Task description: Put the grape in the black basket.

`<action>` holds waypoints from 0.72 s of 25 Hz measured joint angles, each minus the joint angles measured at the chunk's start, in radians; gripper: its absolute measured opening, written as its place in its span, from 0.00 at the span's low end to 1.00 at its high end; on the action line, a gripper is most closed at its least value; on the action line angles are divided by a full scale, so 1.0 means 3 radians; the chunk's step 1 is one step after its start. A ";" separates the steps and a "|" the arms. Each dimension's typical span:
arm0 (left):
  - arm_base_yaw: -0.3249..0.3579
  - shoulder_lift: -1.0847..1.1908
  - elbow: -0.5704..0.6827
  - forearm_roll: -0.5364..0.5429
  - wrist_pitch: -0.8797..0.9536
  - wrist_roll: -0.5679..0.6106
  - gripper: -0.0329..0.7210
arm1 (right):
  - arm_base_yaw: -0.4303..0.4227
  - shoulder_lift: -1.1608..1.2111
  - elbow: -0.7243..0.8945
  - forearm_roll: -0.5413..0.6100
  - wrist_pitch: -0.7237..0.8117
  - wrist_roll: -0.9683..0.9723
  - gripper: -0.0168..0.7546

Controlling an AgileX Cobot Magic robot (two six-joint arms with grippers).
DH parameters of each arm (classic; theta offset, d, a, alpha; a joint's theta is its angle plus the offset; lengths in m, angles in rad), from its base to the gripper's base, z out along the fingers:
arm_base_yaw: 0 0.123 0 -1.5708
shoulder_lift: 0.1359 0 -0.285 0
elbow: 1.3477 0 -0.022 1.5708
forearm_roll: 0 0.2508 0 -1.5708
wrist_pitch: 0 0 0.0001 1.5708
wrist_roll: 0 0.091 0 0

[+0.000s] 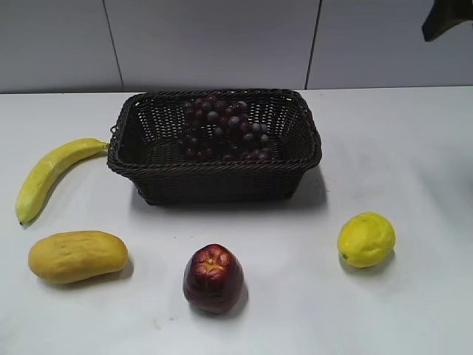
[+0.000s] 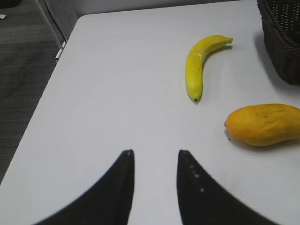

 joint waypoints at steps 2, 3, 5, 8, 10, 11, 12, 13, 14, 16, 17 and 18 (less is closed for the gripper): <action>0.0000 0.0000 0.0000 0.0000 0.0000 0.0000 0.35 | -0.0016 -0.0045 0.0004 -0.0123 0.0150 0.0116 0.80; 0.0000 0.0000 0.0000 0.0000 0.0000 0.0000 0.35 | -0.0018 -0.0081 0.0020 -0.0156 0.0230 0.0165 0.79; 0.0000 0.0000 0.0000 0.0000 0.0000 0.0000 0.35 | -0.0018 -0.0158 0.0055 -0.0188 0.0407 0.0236 0.79; 0.0000 0.0000 0.0000 0.0000 0.0000 0.0000 0.35 | -0.0018 -0.0325 0.0188 -0.0200 0.0696 0.0288 0.79; 0.0000 0.0000 0.0000 0.0000 0.0000 0.0000 0.35 | -0.0018 -0.0504 0.0368 -0.0202 0.0751 0.0296 0.79; 0.0000 0.0000 0.0000 0.0000 0.0000 0.0000 0.35 | -0.0018 -0.0621 0.0478 -0.0204 0.0752 0.0303 0.79; 0.0000 0.0000 0.0000 0.0000 0.0000 0.0000 0.35 | -0.0018 -0.0729 0.0576 -0.0204 0.0754 0.0310 0.79; 0.0000 0.0000 0.0000 0.0000 0.0000 0.0000 0.35 | -0.0018 -0.0870 0.0698 -0.0206 0.0754 0.0312 0.79; 0.0000 0.0000 0.0000 0.0000 0.0000 0.0000 0.35 | -0.0018 -0.1032 0.0823 -0.0206 0.0759 0.0317 0.79; 0.0000 0.0000 0.0000 0.0000 0.0000 0.0000 0.35 | -0.0018 -0.1359 0.1059 -0.0206 0.0751 0.0321 0.79; 0.0000 0.0000 0.0000 0.0000 0.0000 0.0000 0.35 | -0.0018 -0.1550 0.1192 -0.0203 0.0724 0.0321 0.79; 0.0000 0.0000 0.0000 0.0000 0.0000 0.0000 0.35 | -0.0018 -0.1745 0.1327 -0.0200 0.0667 0.0321 0.79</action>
